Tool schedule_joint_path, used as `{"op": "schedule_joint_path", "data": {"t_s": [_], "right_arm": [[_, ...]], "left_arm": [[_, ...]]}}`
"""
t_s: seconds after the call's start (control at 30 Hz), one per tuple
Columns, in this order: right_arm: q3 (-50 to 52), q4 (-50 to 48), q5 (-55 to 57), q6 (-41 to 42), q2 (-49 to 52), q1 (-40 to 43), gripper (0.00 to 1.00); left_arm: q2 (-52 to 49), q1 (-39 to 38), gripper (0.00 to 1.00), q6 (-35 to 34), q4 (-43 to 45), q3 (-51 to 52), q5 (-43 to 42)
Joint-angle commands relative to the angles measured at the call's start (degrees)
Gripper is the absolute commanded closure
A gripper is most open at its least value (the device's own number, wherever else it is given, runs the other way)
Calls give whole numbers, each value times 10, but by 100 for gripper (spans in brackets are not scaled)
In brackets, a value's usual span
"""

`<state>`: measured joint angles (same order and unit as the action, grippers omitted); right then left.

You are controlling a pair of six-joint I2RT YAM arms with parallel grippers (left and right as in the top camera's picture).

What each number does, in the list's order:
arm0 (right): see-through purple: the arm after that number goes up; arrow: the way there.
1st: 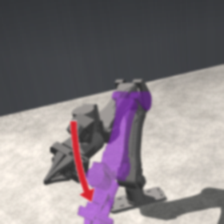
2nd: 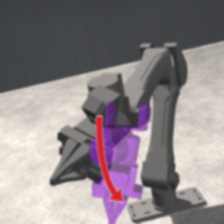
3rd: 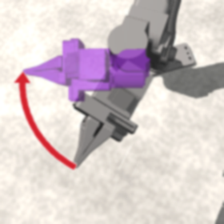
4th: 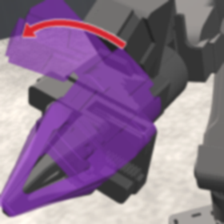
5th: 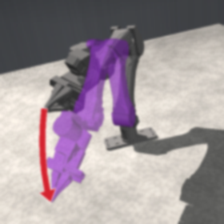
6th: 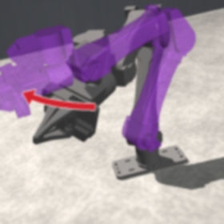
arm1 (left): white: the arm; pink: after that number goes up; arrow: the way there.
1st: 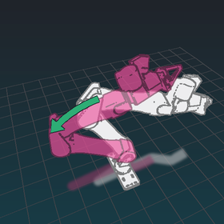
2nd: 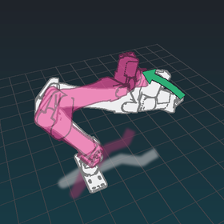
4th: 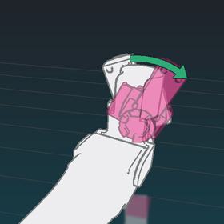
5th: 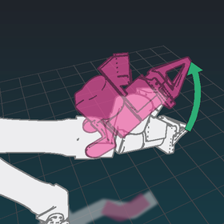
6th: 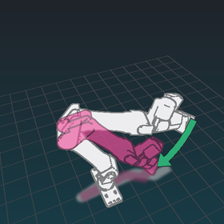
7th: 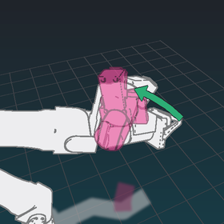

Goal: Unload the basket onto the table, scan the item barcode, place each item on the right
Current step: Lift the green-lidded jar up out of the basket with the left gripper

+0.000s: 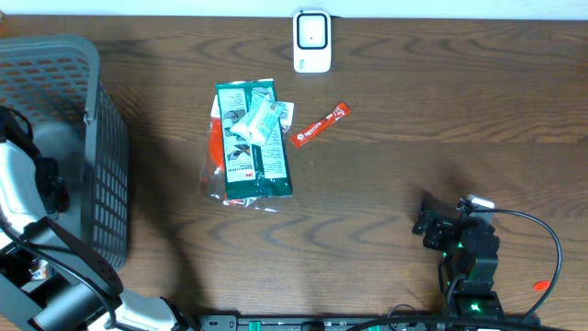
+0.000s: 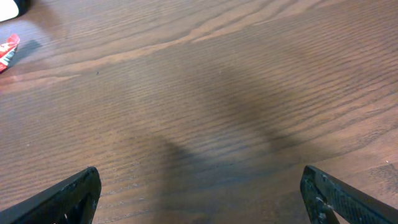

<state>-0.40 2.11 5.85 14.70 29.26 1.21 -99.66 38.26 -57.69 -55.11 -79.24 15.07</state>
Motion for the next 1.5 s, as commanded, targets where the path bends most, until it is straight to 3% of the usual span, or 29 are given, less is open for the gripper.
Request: {"op": "schedule_joint_path", "data": {"t_s": [0.0, 0.63, 0.87, 1.47], "right_arm": [[1, 1, 3, 7, 0, -1, 1], [1, 1, 3, 7, 0, -1, 1], [1, 1, 3, 7, 0, -1, 1], [1, 1, 3, 7, 0, -1, 1]], "left_arm": [[9, 2, 75, 30, -2, -34, 3], [139, 1, 75, 58, 6, -99, 3], [195, -13, 75, 71, 43, -99, -39], [277, -128, 75, 102, 126, -99, -43]]}}
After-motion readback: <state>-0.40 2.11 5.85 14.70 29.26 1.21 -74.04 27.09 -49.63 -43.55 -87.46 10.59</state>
